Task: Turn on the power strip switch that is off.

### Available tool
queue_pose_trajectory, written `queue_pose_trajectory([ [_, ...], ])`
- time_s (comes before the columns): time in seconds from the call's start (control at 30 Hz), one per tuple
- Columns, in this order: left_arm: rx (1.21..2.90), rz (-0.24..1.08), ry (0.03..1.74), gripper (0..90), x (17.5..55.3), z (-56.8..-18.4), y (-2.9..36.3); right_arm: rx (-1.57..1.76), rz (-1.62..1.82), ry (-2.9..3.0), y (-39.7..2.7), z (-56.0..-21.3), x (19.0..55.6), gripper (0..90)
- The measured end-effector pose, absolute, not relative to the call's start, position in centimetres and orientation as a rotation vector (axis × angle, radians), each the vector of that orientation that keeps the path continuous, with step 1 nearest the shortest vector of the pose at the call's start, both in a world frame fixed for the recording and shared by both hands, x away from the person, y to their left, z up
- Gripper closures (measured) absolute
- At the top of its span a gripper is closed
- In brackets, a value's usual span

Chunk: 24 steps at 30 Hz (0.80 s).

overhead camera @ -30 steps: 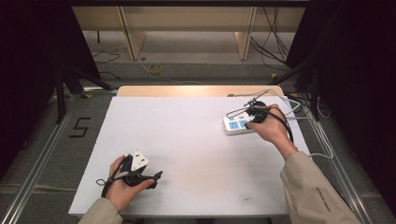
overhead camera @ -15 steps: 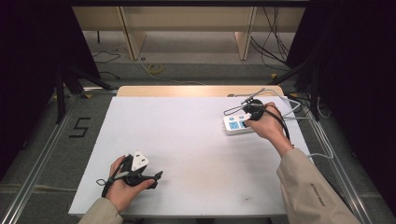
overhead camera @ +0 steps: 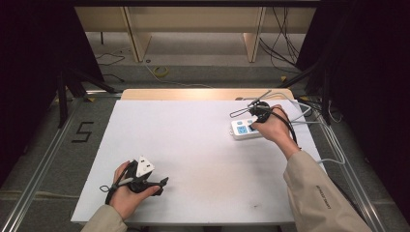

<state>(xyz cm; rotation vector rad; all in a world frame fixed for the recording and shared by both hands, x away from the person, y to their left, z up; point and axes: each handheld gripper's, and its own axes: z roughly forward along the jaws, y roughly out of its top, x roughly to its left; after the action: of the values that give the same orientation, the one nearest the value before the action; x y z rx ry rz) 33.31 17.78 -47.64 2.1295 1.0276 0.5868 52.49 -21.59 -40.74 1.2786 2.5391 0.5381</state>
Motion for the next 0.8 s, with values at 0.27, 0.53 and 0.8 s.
queue_pose_trajectory([
  [0.27,2.134,0.586,1.023,16.6,33.3,-47.7,17.7,1.286,0.547,2.542,-21.1,-40.9,53.2,90.0],
  [0.53,2.135,0.584,1.021,16.6,33.3,-47.7,17.7,1.299,0.546,2.537,-20.9,-40.8,53.9,90.0],
  [0.8,2.135,0.583,1.02,16.6,33.3,-47.7,17.7,1.306,0.548,2.53,-20.7,-40.8,54.3,90.0],
])
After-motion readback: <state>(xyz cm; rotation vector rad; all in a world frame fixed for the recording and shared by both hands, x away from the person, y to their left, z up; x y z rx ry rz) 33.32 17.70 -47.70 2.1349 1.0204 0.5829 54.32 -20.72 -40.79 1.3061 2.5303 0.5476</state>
